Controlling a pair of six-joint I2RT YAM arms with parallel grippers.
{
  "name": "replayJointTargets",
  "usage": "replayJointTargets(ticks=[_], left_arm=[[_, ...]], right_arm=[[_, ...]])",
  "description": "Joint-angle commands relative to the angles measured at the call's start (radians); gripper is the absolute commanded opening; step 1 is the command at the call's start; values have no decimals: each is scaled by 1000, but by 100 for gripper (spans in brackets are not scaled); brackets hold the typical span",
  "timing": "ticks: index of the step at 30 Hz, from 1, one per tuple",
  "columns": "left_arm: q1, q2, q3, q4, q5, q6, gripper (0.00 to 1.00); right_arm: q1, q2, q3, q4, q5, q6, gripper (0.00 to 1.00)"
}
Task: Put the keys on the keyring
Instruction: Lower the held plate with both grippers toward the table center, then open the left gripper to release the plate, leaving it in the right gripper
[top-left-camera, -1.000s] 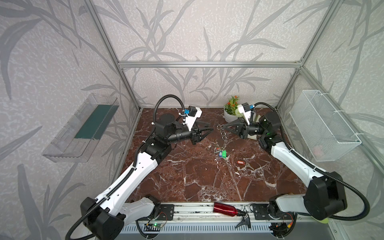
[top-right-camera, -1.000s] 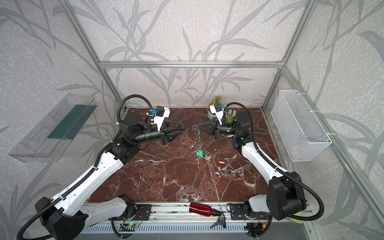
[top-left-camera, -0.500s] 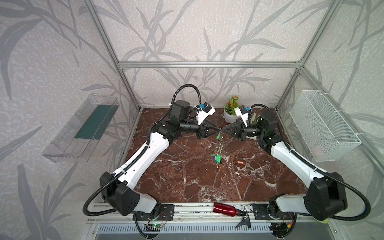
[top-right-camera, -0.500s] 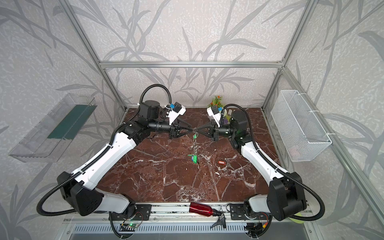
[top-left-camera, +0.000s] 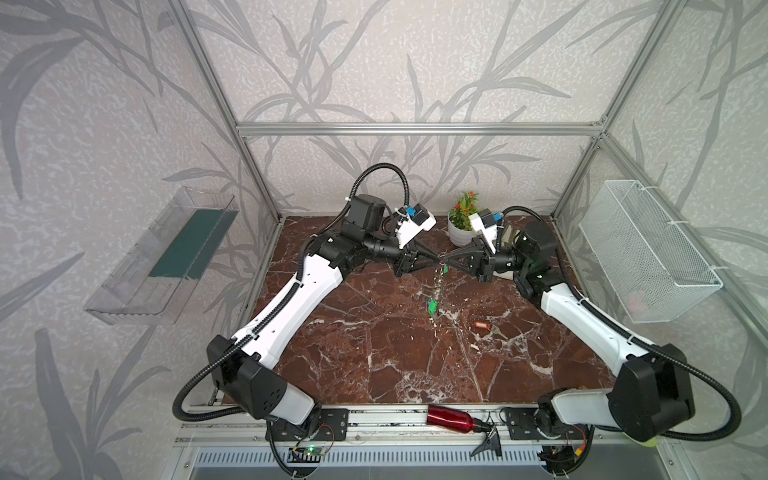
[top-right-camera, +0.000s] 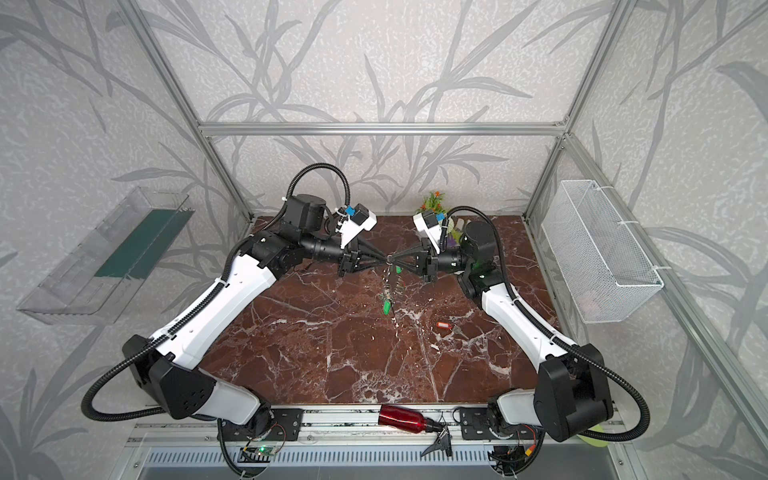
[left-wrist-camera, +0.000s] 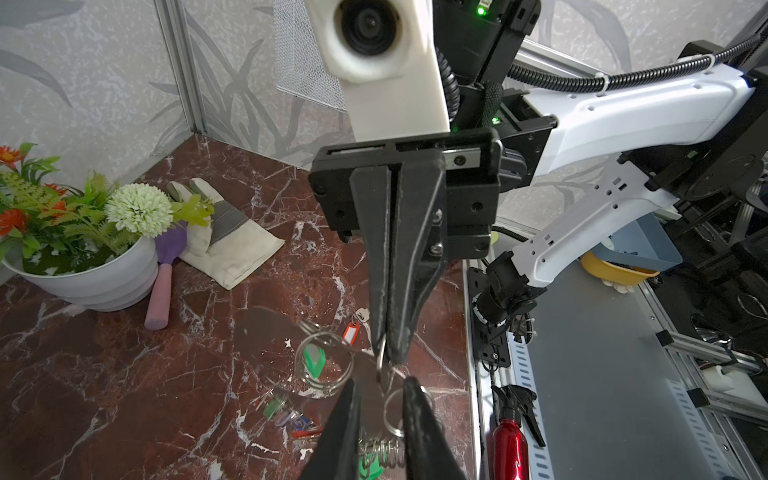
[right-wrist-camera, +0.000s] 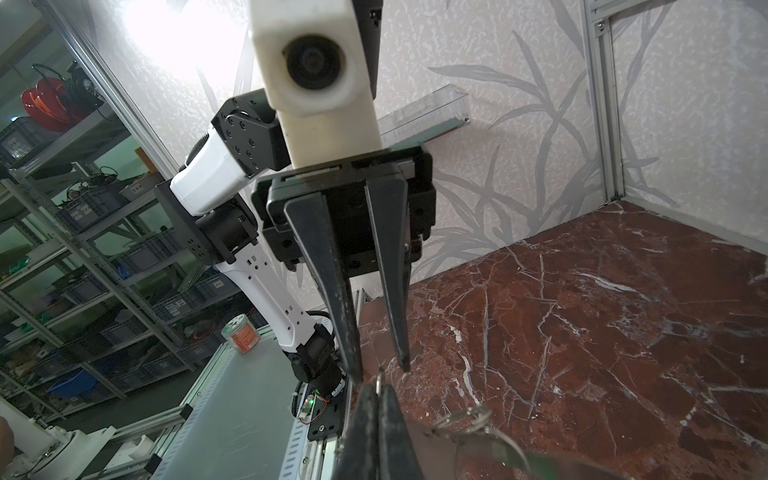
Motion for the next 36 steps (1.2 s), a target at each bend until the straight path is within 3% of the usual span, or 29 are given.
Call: replayJointTargets(ticks=[1, 16, 22, 36], left_arm=[[-8, 12, 30, -53, 36, 52, 20], [-20, 28, 48, -36, 45, 37, 19], [-22, 37, 61, -46, 44, 39, 12], [-26, 75, 108, -84, 30, 43, 14]], right_arm=[[6, -8, 28, 68, -23, 19, 0], [11, -6, 22, 72, -28, 22, 0], [11, -5, 23, 73, -32, 22, 0], [12, 12, 25, 106, -49, 48, 0]])
